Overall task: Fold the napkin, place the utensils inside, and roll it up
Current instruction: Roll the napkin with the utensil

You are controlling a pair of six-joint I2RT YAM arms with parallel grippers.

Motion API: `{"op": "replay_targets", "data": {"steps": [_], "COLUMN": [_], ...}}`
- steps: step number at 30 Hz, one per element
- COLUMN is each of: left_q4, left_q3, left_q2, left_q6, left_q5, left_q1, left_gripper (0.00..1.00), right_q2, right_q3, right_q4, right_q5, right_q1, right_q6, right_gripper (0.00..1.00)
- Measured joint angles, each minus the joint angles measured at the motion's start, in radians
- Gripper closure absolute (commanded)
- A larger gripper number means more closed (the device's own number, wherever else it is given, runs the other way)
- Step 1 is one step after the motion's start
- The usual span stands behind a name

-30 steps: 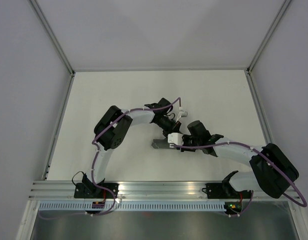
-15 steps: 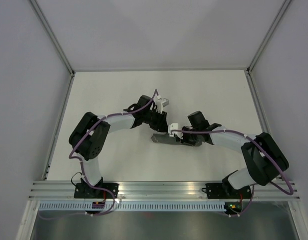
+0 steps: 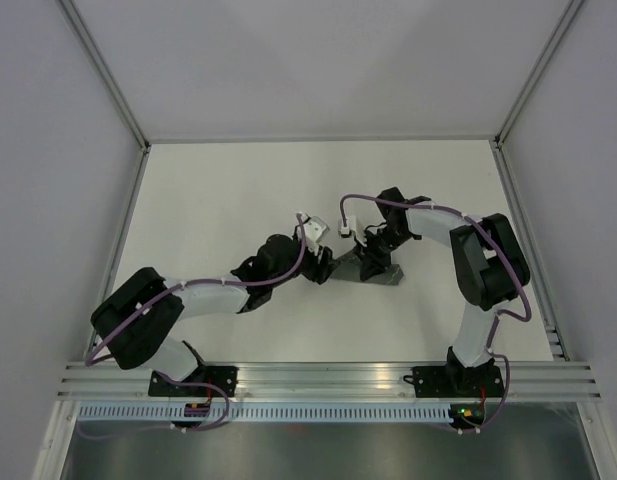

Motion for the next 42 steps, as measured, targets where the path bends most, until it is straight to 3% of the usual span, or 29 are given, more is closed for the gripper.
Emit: {"op": "replay_targets", "data": {"steps": [3,12,20,29,35,39,42], "left_q4": [0.008,-0.034,-0.090,-0.079,-0.149,-0.255,-0.342], "left_q3": [0.031,0.110,0.143,0.229,0.291,0.337,0.385], "left_q2": [0.018,0.161,0.262,0.362,0.390,0.397,0.403], "left_q6": [0.156,0.569,0.737,0.810,0.814,0.807,0.802], "left_q5": [-0.078,-0.155,-0.148,-0.178,-0.177,-0.147,-0.112], "left_q1": [-0.103,-0.244,-0.279,-0.279,-0.274,-0.253,-0.241], "left_gripper": [0.30,0.24,0.23,0.25,0.39,0.76,0.86], "right_q2": [0.065,0.153,0.162,0.172,0.176,0.177,0.179], "right_q3": [0.077,0.183,0.192,0.194,0.195,0.195,0.196], "right_q4": [-0.093,-0.223,-0.237,-0.241,-0.245,-0.252,-0.254], "right_q5": [-0.036,-0.066,-0.072,-0.093,-0.106,-0.109,-0.109], "right_q1": [-0.017,-0.032,-0.035,-0.048,-0.055,-0.060,-0.066], "right_q6": [-0.019,-0.047,-0.053,-0.053,-0.054,-0.057,-0.059], "right_gripper": [0.97,0.97,0.97,0.98,0.97,0.94,0.82]}}
